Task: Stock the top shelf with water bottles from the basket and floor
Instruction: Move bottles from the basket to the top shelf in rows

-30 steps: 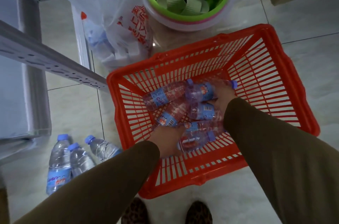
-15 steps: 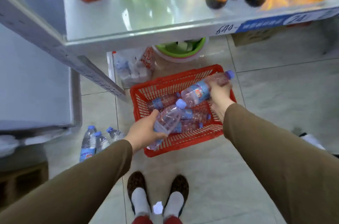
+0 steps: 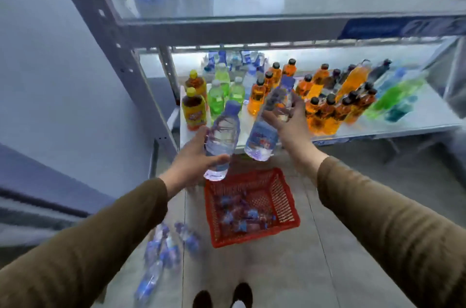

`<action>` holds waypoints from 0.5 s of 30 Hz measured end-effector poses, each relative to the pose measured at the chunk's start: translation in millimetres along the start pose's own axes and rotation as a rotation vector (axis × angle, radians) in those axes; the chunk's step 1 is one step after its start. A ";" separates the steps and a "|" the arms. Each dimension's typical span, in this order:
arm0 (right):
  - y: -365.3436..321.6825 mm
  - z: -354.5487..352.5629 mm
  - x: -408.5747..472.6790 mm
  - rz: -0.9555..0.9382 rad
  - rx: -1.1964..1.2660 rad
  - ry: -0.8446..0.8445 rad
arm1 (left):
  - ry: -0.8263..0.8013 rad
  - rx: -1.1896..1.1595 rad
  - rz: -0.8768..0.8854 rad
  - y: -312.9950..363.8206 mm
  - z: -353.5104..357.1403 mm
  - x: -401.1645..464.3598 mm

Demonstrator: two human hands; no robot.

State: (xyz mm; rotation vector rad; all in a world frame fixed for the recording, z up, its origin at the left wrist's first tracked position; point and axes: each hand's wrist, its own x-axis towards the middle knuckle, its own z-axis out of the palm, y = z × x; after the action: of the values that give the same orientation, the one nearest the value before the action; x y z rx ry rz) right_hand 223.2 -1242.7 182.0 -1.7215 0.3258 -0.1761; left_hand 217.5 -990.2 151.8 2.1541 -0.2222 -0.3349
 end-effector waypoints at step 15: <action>-243.9 -13.5 44.6 -0.516 -0.055 -0.109 | 0.357 -0.187 0.269 182.2 -126.6 4.0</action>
State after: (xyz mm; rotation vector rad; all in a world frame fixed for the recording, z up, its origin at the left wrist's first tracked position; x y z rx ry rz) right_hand 290.0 -1233.2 420.9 -1.8336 -0.2029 -0.4494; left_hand 255.7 -996.2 370.2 1.9295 -0.2608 0.1776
